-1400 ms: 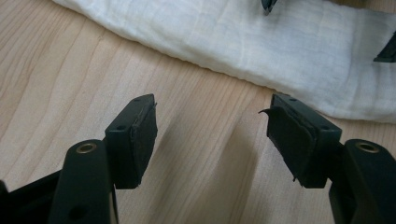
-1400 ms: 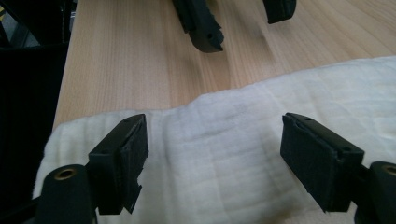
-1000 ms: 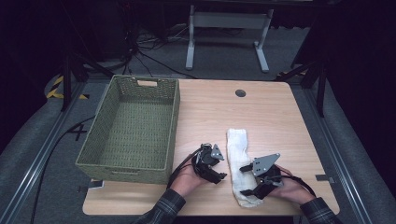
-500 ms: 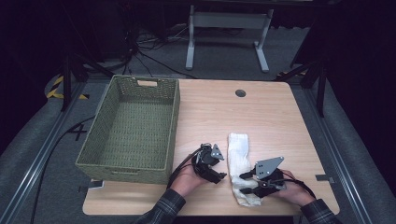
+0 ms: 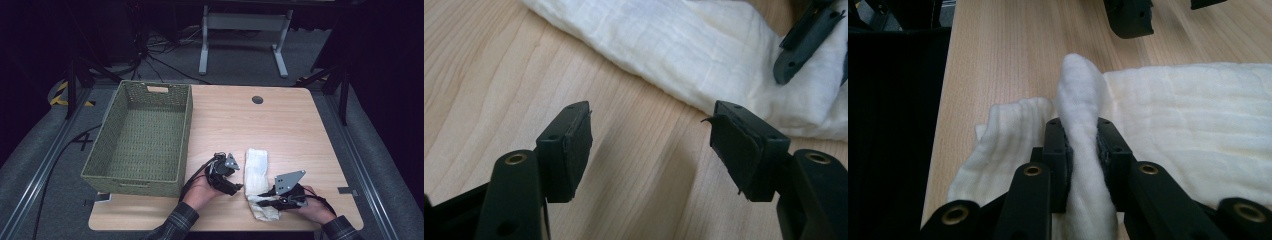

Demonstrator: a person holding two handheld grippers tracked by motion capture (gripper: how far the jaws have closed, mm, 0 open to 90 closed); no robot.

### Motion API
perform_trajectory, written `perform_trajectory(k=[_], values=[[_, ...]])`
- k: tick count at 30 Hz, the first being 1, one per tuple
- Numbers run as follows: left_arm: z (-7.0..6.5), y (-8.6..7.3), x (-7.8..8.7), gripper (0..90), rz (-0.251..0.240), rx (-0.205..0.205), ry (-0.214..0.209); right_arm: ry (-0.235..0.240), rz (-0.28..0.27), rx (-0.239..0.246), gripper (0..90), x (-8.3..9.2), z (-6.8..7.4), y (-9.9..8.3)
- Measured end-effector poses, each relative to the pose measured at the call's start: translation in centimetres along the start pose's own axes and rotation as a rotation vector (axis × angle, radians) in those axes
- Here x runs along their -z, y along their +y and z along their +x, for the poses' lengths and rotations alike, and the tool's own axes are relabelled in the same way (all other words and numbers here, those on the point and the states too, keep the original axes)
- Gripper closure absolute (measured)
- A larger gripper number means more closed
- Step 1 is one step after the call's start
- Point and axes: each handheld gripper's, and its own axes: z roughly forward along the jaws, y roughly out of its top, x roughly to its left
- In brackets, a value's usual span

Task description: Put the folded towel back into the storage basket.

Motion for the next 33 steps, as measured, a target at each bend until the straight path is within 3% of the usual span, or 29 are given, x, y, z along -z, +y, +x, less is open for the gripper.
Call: perform_trajectory(k=[5,8,16,20,33], values=[[0.5,1.0,0.3,32.2,-0.018,-0.013,-0.004,0.002,0.004,0.004,79.3,0.0,0.0,0.0],[0.9,1.6,0.3,32.2,-0.049,0.002,-0.010,0.014,0.004,0.000,79.4,0.0,0.0,0.0],[1.6,3.1,-0.3,27.7,-0.036,-0.028,-0.017,0.054,0.005,0.012,79.8,-0.2,0.5,0.3],[1.9,3.6,-0.5,26.2,-0.036,-0.024,-0.019,0.073,0.004,0.028,79.8,-0.5,0.7,0.5],[3.9,6.4,-3.3,25.8,-0.041,-0.081,-0.034,0.094,-0.003,0.015,79.7,-0.6,0.6,0.5]])
